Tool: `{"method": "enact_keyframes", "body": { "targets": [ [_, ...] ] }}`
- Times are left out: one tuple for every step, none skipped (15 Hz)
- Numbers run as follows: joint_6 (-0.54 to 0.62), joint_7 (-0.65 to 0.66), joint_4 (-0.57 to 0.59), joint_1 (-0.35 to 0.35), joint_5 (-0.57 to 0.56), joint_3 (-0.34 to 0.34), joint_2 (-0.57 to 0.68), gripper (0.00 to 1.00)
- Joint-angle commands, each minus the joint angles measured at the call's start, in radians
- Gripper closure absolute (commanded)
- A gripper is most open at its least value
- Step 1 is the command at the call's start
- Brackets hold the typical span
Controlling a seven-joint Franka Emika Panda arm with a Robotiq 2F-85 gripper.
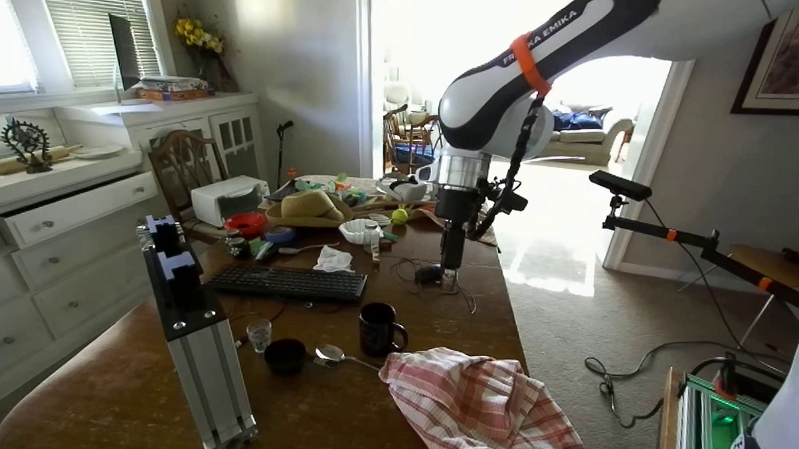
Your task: Fold the towel
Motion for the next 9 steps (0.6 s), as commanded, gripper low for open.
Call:
{"method": "enact_keyframes", "body": {
  "targets": [
    [-0.001,-0.266,0.039,-0.051,0.139,0.031,0.121,0.00],
    [-0.018,-0.337,0.050,-0.068,0.164,0.038,0.152,0.00],
    [-0.034,-0.407,0.061,-0.086,0.180,0.043,0.184,0.00],
    [-0.058,-0.478,0.076,-0.109,0.190,0.046,0.223,0.00],
    [-0.068,-0.526,0.085,-0.130,0.186,0.049,0.258,0.00],
    [-0.070,-0.546,0.093,-0.146,0.177,0.052,0.287,0.00],
    [-0.070,-0.557,0.104,-0.162,0.163,0.054,0.317,0.00],
    [-0.064,-0.570,0.114,-0.178,0.155,0.055,0.346,0.00],
    [-0.056,-0.580,0.121,-0.194,0.151,0.056,0.369,0.00]
  ]
}}
